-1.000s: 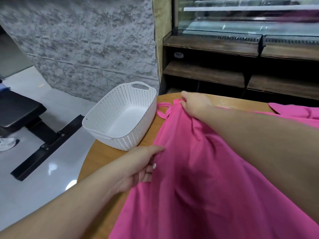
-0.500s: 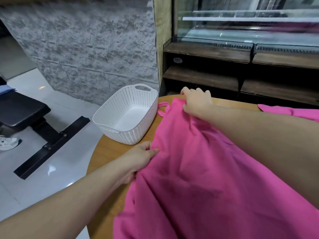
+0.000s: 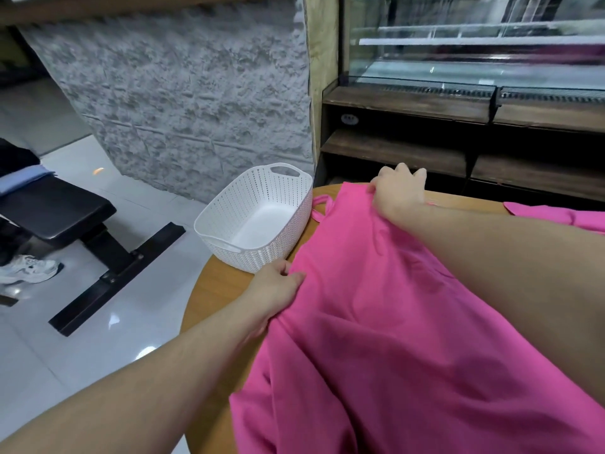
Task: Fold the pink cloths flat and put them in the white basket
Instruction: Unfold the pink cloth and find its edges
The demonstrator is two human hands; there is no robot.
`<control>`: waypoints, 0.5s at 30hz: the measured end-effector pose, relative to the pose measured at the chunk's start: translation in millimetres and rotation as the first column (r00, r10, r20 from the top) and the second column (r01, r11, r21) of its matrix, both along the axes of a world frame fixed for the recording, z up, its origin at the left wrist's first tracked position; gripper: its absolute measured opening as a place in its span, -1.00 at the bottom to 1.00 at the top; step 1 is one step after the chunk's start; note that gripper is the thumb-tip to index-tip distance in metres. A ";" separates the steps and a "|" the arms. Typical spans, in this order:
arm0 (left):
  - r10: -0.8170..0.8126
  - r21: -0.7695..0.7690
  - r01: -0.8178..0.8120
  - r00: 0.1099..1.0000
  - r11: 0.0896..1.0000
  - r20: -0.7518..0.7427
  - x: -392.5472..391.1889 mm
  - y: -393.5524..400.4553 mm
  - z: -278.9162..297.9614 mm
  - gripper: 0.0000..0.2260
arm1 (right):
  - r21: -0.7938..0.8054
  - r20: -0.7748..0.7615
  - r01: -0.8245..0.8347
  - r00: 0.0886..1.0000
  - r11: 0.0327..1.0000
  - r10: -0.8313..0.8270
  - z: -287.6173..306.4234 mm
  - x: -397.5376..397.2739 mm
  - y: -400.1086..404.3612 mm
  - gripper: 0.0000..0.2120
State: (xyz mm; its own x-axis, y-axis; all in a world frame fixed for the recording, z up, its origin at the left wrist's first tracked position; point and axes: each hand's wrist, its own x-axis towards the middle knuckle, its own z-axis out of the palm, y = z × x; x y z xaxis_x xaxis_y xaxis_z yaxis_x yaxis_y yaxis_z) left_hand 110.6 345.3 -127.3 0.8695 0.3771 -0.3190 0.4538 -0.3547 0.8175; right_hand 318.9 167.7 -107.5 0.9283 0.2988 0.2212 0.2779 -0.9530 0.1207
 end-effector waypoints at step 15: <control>0.080 -0.228 -0.087 0.996 0.970 -0.041 -2.6 6.1 -1.9 -0.88 | 0.225 -0.169 -0.320 0.917 0.920 0.360 3.5 -72.2 25.1 -0.63</control>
State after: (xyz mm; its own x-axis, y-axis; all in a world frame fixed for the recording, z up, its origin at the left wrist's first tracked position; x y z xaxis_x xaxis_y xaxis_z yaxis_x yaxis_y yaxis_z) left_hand 108.0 351.4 -129.2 0.8260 0.3617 -0.4323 0.5008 -0.1189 0.8574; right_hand 246.7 192.9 -104.0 0.8084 0.5758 0.1226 0.5885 -0.7953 -0.1452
